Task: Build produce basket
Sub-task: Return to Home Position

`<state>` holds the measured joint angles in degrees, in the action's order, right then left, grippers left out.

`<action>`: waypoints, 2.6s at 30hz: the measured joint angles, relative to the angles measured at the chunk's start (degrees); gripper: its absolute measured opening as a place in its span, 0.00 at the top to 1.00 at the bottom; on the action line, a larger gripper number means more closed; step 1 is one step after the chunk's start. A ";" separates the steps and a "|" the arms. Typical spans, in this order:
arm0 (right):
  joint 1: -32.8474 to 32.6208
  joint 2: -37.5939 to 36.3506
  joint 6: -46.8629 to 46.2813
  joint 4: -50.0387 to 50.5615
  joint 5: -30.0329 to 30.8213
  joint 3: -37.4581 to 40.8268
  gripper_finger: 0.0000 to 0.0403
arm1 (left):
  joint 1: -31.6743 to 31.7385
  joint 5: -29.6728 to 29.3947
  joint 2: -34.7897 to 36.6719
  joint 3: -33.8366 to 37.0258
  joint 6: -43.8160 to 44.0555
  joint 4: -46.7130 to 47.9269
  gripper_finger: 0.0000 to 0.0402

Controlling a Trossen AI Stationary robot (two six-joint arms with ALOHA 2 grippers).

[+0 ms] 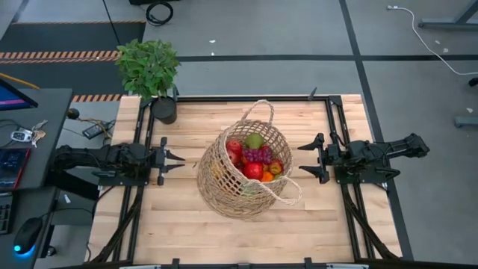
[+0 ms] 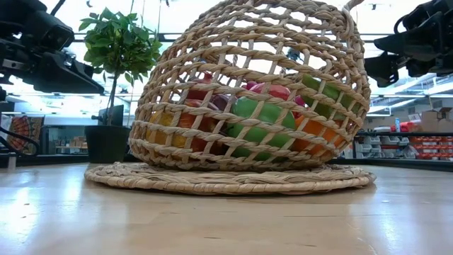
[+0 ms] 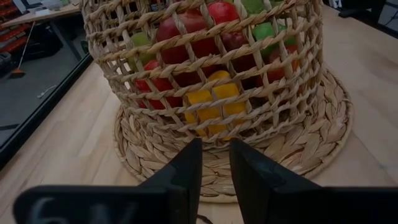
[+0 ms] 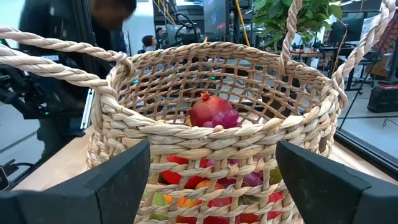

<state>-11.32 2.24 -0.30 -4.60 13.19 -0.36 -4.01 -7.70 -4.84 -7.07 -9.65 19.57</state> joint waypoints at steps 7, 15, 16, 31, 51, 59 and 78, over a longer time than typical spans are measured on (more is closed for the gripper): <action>0.00 0.00 0.00 0.00 0.02 0.00 0.13 | 0.00 -0.02 0.00 0.00 0.00 -0.04 0.78; -0.01 0.00 0.00 0.00 0.04 0.00 0.13 | 0.00 0.00 0.00 0.00 0.00 -0.04 0.77; -0.01 0.00 0.00 0.02 0.04 0.00 0.13 | 0.00 0.00 0.00 0.00 0.00 -0.05 0.78; 0.01 0.00 0.00 0.02 0.46 0.00 0.13 | 0.00 0.00 0.00 0.00 0.00 -0.05 0.77; 0.00 0.00 0.00 0.01 0.22 0.00 0.13 | 0.02 0.00 0.00 -0.02 0.00 -0.06 0.78; 0.00 0.00 0.00 0.02 0.22 0.00 0.13 | 0.02 0.00 0.00 -0.02 0.02 -0.06 0.79; 0.01 0.00 0.00 0.02 0.20 0.00 0.13 | 0.02 0.00 0.00 -0.02 0.00 -0.04 0.78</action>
<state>-11.31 2.24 -0.30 -4.58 13.39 -0.36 -3.99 -7.70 -4.84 -7.09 -9.65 19.53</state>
